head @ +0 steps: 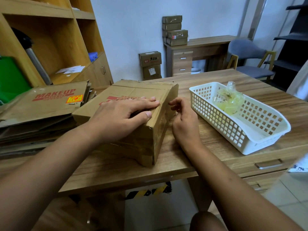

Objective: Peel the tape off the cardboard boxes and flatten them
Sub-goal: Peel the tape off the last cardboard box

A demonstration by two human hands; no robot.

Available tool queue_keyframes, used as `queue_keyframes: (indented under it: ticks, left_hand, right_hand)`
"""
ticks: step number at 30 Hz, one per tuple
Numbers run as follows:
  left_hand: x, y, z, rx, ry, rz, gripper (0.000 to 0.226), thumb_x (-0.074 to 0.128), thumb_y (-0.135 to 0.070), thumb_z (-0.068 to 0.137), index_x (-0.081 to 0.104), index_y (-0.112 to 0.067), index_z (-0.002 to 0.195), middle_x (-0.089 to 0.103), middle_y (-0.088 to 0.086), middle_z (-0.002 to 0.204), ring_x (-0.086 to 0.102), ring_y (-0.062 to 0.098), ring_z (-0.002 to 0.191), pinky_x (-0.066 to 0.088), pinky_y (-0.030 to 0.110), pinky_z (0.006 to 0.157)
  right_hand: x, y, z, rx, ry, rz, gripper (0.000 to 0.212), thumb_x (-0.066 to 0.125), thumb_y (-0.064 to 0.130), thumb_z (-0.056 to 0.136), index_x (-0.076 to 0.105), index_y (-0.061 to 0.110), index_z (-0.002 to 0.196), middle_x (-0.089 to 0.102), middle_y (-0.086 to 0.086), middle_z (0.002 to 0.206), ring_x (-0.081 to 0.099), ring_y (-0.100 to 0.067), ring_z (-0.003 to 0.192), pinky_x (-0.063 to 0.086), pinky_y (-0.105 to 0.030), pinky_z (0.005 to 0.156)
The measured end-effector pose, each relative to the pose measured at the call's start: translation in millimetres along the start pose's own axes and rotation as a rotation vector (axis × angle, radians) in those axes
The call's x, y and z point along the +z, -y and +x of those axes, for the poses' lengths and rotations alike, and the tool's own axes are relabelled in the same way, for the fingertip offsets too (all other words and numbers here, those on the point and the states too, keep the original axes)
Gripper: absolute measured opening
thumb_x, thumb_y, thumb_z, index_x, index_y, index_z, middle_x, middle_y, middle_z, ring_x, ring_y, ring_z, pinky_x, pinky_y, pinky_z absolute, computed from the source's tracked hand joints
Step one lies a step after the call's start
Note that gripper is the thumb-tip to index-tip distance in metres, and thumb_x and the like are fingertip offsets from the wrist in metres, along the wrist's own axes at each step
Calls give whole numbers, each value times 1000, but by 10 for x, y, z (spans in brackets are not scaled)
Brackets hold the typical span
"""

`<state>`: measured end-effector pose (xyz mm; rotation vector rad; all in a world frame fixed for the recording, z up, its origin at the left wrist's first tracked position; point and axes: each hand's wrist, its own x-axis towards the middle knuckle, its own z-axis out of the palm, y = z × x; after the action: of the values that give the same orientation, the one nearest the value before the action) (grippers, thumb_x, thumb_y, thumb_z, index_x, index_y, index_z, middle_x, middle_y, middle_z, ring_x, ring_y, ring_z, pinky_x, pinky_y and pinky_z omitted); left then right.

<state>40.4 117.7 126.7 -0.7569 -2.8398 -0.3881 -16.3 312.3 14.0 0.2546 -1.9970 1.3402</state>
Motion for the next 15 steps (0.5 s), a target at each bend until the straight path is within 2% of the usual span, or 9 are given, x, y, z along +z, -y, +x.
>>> queue_keyframes:
  ticks: [5,10,15]
  left_hand:
    - [-1,-1,-1,4,7,7,42,18,-78,82,23,-84,123,20,-67,117,17,-27,123,40,37,99]
    - [4,21,5,16,-6,3,44,20,-75,84,26,-81,128,23,-63,123,18,-27,124,38,33,94]
    - [10,22,12,18,0,14,42,23,-72,87,27,-80,129,20,-65,119,17,-26,124,37,32,90]
  right_hand:
    - [-11,14,-6,27,-17,-7,41,38,-14,83,61,12,107,65,2,100,61,-13,95,51,-33,90]
    - [6,18,-1,49,-30,27,43,38,-12,88,61,12,115,67,0,110,62,-12,107,50,-32,98]
    - [-4,1,13,53,4,50,41,38,-12,90,61,10,114,67,1,110,63,-9,104,50,-25,95]
